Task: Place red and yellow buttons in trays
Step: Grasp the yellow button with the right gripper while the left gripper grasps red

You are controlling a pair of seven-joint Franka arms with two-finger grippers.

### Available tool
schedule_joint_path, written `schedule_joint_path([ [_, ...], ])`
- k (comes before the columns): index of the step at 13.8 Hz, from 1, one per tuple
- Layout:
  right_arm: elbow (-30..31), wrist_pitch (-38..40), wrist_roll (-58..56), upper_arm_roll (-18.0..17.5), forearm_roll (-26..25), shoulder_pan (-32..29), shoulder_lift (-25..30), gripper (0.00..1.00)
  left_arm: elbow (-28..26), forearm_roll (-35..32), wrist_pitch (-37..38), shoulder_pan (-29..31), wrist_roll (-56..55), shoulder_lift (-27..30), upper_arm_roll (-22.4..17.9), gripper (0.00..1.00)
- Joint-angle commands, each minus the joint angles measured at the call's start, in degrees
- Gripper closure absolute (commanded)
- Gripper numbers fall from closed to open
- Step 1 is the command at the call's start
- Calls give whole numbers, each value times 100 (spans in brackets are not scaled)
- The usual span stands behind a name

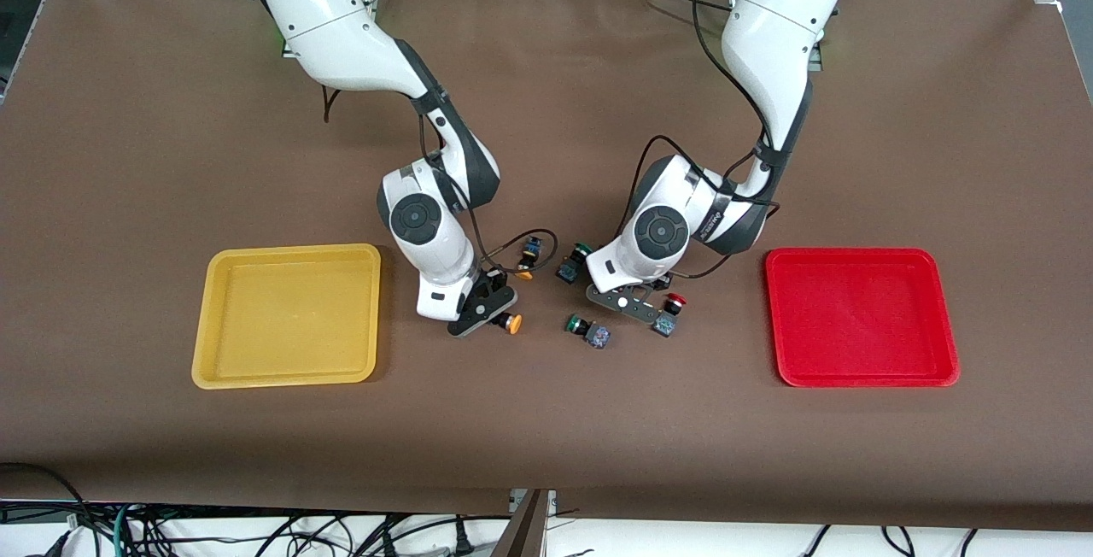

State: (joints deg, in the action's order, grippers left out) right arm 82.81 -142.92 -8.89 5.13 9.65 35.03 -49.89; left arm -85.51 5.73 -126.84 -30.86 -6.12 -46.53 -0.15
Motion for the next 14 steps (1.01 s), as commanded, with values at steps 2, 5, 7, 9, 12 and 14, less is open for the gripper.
schedule_joint_path([
  [2,-80,728,-226,-30,11,-294,321,84,34,-45,-112,-26,23,30,-91,80],
  [5,-54,1563,-699,-13,19,-671,777,84,209,-45,-51,149,85,144,-161,81],
  [7,85,2204,-1060,101,2,-908,1129,84,201,-45,97,421,94,398,-161,81],
  [9,375,2470,-1603,416,2,-1199,1367,84,210,-106,440,851,207,600,-161,81],
  [12,736,2410,-2519,1032,2,-1393,1404,83,166,-195,836,1904,1619,785,-143,81],
  [14,816,2270,-2477,1086,11,-1612,1255,79,122,-195,890,2441,2139,803,-143,81],
])
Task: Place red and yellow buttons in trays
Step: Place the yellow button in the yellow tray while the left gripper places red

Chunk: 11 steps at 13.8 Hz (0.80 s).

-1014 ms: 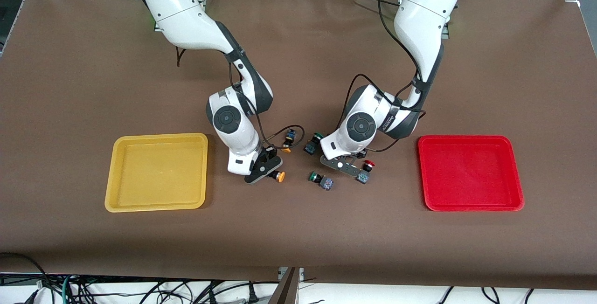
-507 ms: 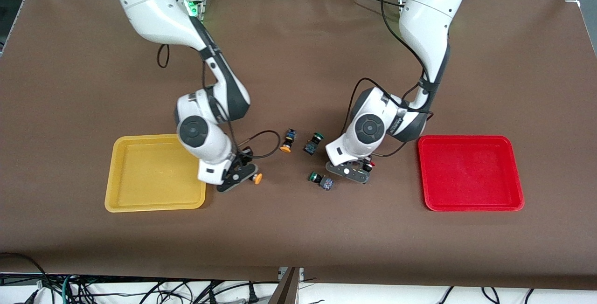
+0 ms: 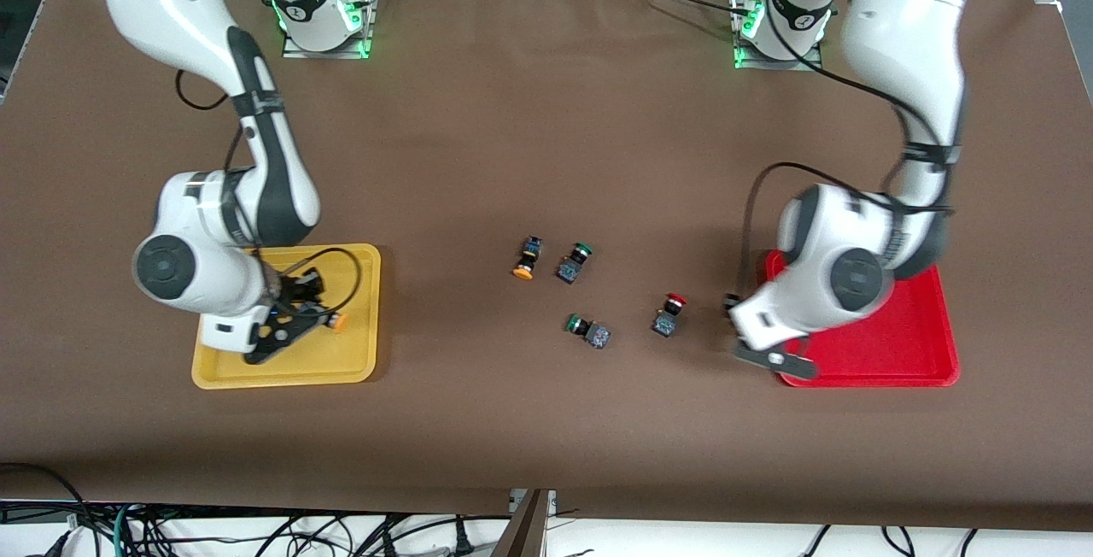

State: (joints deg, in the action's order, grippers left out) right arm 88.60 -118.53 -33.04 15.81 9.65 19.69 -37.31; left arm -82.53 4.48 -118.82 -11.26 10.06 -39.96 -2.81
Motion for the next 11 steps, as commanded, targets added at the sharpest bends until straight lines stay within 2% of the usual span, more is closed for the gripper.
schedule_joint_path([
  [1,228,-284,-54,19,19,-132,-118,78,-184,-71,87,745,749,138,122,81],
  [2,228,-398,-36,19,19,-176,-188,64,-202,-71,87,922,908,120,122,81],
  [4,184,-425,-27,10,280,-246,-259,24,-289,-71,87,1265,1006,103,122,81],
  [5,175,-382,-10,10,387,-221,-251,14,-316,-71,87,1362,1015,85,114,81],
  [8,-9,-76,690,-25,397,-72,-172,8,-561,-79,79,1862,1024,85,114,81],
  [11,-291,497,2200,-34,406,463,-49,8,-650,-53,52,2145,1033,24,131,81],
])
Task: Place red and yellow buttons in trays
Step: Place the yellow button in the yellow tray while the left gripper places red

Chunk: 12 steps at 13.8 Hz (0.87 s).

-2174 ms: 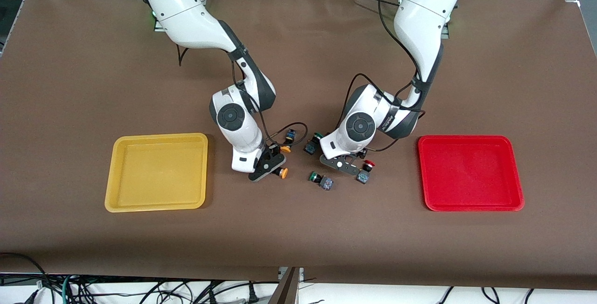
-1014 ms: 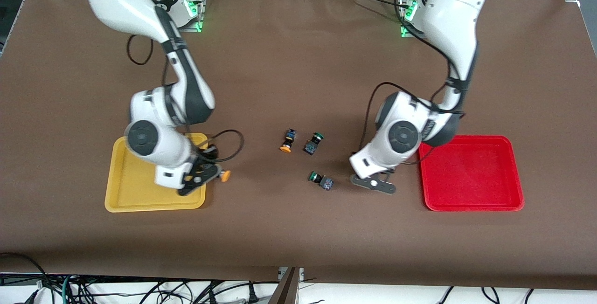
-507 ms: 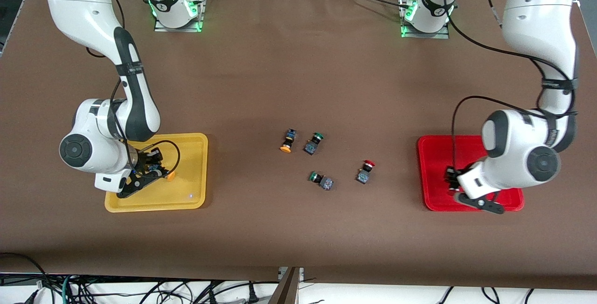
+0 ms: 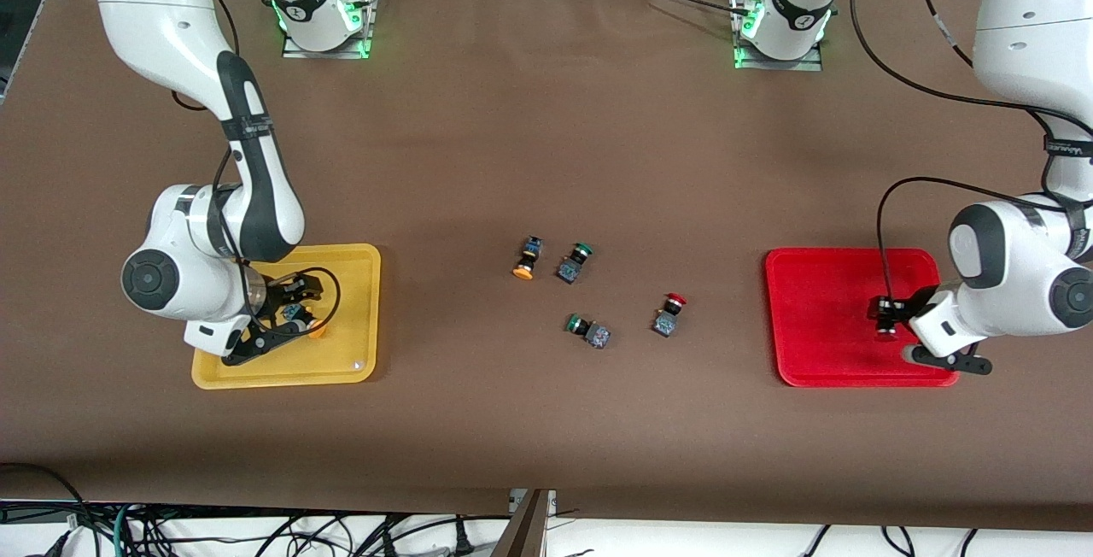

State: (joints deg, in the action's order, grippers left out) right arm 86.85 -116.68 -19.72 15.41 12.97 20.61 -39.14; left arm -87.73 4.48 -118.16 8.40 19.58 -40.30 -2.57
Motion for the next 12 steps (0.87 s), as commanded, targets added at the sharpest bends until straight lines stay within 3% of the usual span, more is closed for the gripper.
schedule_joint_path([
  [1,-116,313,1421,6,74,591,144,8,-156,-53,-49,180,72,49,108,81],
  [5,-107,252,3653,-406,714,1155,152,8,-156,-79,-128,285,72,-136,99,78],
  [8,-116,-203,5193,-495,786,1822,21,8,-148,-88,-295,347,142,-259,99,75],
  [12,-81,-696,6258,-538,891,2228,-163,8,-139,-79,-497,364,151,-373,99,54],
])
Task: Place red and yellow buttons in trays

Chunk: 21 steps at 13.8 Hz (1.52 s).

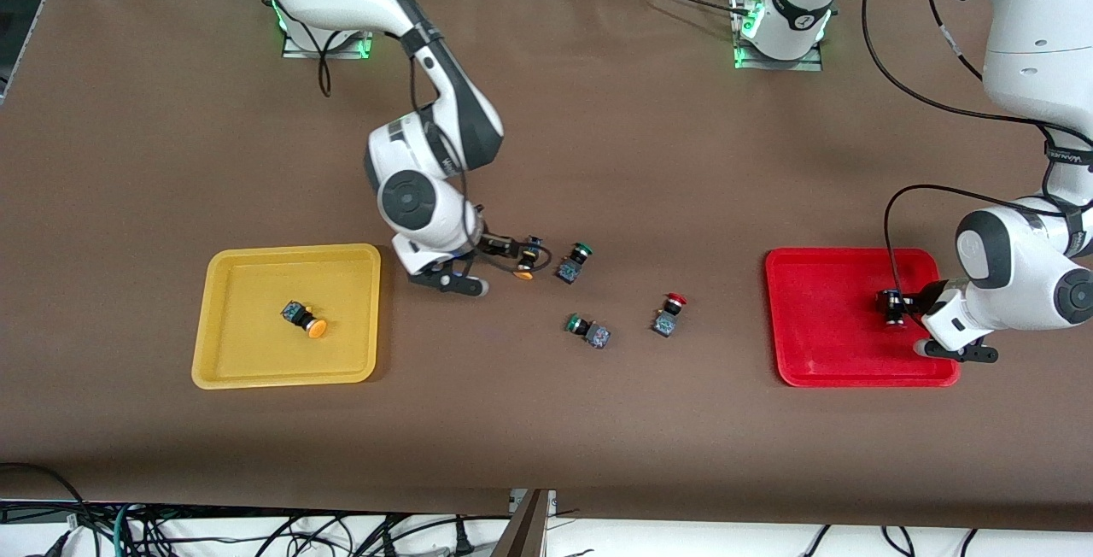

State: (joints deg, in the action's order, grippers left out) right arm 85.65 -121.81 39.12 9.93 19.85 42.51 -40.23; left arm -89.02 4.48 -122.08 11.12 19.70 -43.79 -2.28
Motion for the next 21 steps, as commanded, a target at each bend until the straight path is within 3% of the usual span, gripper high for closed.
schedule_joint_path([
  [1,39,-350,499,-35,325,90,-108,8,-10,-79,-88,101,148,-15,70,39],
  [3,39,-640,736,-132,387,169,-239,8,51,-79,-18,49,131,37,79,0],
  [9,57,-1221,1097,-132,370,565,-582,12,341,-88,158,-135,104,222,544,0],
  [16,242,-1152,686,-97,194,609,-566,91,552,-44,-95,-1522,25,170,545,0],
  [17,268,-960,458,8,177,592,-487,99,552,-44,-166,-1734,-36,169,536,0],
  [21,242,884,-1629,1253,98,592,32,100,552,-53,-202,-2376,-686,108,536,0],
])
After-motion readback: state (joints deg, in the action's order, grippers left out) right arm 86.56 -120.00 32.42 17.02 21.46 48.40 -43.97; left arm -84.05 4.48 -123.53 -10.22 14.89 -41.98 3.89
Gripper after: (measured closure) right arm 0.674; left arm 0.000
